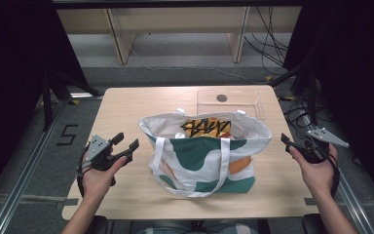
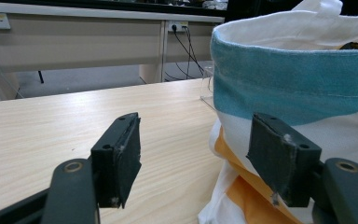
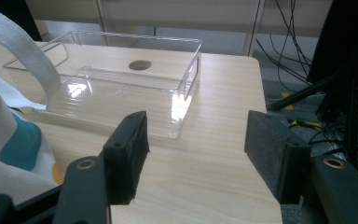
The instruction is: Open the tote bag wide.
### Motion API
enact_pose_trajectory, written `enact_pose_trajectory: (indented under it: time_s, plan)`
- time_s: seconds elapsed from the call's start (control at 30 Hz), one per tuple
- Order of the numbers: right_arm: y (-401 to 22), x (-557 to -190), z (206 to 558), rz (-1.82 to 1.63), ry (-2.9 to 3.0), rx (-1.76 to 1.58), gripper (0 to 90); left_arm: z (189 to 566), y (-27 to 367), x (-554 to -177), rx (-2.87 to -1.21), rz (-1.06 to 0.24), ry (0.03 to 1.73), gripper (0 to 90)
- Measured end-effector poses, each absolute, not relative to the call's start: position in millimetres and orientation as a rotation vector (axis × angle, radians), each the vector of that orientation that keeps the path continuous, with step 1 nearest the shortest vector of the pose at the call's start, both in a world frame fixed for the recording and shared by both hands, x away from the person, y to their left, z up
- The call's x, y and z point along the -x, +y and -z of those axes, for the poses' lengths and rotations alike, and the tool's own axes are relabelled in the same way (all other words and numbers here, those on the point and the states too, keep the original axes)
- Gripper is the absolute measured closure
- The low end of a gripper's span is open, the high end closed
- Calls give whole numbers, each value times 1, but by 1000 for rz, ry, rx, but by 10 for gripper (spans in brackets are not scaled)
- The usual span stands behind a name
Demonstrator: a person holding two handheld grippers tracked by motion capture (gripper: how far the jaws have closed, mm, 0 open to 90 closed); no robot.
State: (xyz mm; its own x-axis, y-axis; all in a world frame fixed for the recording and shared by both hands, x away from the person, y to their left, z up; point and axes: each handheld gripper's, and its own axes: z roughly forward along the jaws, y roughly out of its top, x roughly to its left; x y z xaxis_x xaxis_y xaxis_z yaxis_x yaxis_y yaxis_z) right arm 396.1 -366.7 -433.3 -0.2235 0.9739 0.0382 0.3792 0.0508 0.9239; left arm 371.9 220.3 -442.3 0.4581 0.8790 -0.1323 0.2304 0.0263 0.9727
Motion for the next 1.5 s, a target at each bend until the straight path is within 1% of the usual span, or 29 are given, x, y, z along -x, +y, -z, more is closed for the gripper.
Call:
enact_pose_trajectory:
  time_s: [0.33, 0.73, 0.83, 0.97, 1.23, 1.5]
  plan:
    - [-366, -395, 433, -1159, 1688, -1380, 398, 437, 217, -367, -1497, -649, 990, 363]
    - [-362, -396, 432, -1138, 1693, -1383, 393, 405, 209, -351, -1455, -650, 890, 410]
    - [-362, -396, 433, -1145, 1691, -1393, 392, 398, 205, -349, -1452, -627, 865, 418]
    - [-362, -396, 433, -1148, 1691, -1403, 390, 392, 198, -347, -1472, -582, 832, 436]
    - [-359, -396, 434, -1153, 1682, -1399, 389, 377, 177, -344, -1518, -596, 732, 435]
    - [-362, -399, 435, -1144, 1714, -1355, 390, 362, 143, -348, -1597, -567, 615, 446]
